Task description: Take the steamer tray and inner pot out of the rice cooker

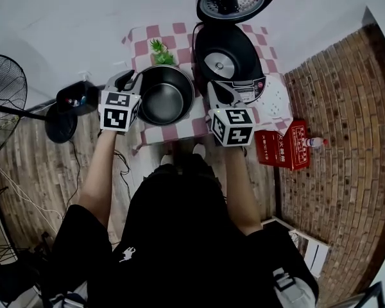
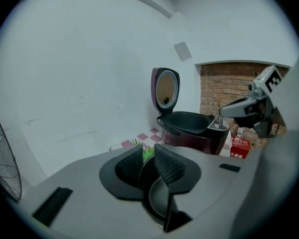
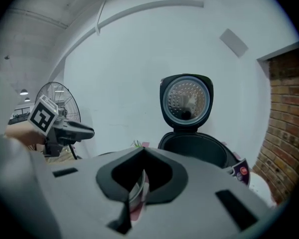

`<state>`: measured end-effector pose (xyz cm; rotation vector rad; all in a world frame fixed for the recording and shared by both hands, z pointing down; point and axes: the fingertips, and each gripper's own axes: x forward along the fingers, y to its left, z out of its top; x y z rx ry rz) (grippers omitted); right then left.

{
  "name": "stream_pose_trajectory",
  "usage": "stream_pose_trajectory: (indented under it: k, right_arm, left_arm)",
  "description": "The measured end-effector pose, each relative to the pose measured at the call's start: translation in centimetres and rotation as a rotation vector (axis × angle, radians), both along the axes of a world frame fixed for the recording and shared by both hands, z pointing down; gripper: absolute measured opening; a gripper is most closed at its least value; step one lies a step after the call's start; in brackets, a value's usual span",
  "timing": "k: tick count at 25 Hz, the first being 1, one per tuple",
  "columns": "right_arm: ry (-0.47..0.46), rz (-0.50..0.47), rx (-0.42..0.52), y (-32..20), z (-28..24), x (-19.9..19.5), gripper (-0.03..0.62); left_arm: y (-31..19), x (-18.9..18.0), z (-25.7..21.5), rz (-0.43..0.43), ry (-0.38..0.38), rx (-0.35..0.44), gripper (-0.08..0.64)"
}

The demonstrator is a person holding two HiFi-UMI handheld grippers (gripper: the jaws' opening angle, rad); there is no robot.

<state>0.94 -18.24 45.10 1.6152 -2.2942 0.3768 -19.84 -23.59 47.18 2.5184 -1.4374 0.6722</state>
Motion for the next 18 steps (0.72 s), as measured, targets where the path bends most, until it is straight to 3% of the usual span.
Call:
stream_pose_trajectory:
  k: [12, 18]
  right_arm:
    - [-0.056, 0.043, 0.089, 2.5, -3.5, 4.6, 0.003]
    - [-0.071, 0.032, 0.137, 3.7, -5.9, 8.3, 0.003]
  left_arm:
    - [4.2, 2.9, -3.8, -0.026, 0.104, 0.071, 0.011]
    - [7.6, 6.2, -5.6, -0.041, 0.138, 0.107, 0.005]
